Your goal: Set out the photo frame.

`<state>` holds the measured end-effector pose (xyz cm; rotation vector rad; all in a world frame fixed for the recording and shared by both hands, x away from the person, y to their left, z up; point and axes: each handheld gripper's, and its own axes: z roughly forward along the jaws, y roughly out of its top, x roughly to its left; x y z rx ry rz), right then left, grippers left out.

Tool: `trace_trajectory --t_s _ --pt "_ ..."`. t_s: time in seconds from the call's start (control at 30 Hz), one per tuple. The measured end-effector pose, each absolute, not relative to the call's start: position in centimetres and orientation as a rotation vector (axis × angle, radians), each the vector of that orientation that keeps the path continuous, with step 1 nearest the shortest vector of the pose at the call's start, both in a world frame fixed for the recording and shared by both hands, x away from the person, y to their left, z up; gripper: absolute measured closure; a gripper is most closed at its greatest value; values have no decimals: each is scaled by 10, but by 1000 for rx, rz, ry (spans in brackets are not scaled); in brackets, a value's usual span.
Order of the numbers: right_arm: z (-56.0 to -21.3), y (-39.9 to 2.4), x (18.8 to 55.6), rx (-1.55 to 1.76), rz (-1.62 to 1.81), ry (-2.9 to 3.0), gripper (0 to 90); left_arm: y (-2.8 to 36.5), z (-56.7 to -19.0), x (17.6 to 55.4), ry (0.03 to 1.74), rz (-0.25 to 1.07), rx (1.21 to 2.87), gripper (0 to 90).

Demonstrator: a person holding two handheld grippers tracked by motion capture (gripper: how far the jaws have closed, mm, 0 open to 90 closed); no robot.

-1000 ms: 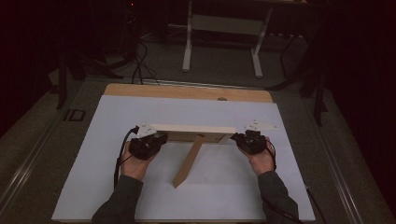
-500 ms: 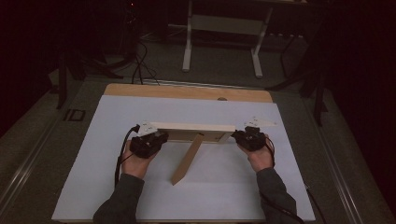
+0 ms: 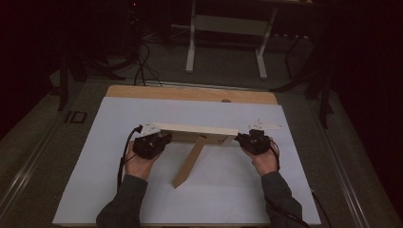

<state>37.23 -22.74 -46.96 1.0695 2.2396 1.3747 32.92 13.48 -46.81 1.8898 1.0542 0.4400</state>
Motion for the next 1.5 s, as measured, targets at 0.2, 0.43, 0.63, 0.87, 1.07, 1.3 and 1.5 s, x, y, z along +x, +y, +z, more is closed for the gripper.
trace_trajectory --t_s 0.2,0.43,0.63,0.87,1.07,1.3,1.5 --pt "-470 -226 370 1061 1377 2247 900 133 -466 332 1050 439 1890 900" --pt "-471 -225 367 1056 1385 2251 900 132 -465 334 1051 433 1890 900" --pt "-471 -225 366 1056 1385 2252 900 126 -461 334 1032 436 1891 900" --pt "-471 -224 364 1045 1386 2259 900 119 -456 333 1006 441 1892 900" --pt "-471 -223 362 1043 1387 2262 900 112 -453 332 991 438 1900 900" --pt "-472 -222 361 1033 1385 2271 900 106 -446 328 959 441 1892 900" --pt "-472 -220 359 1028 1386 2277 900 104 -442 327 952 441 1887 900"
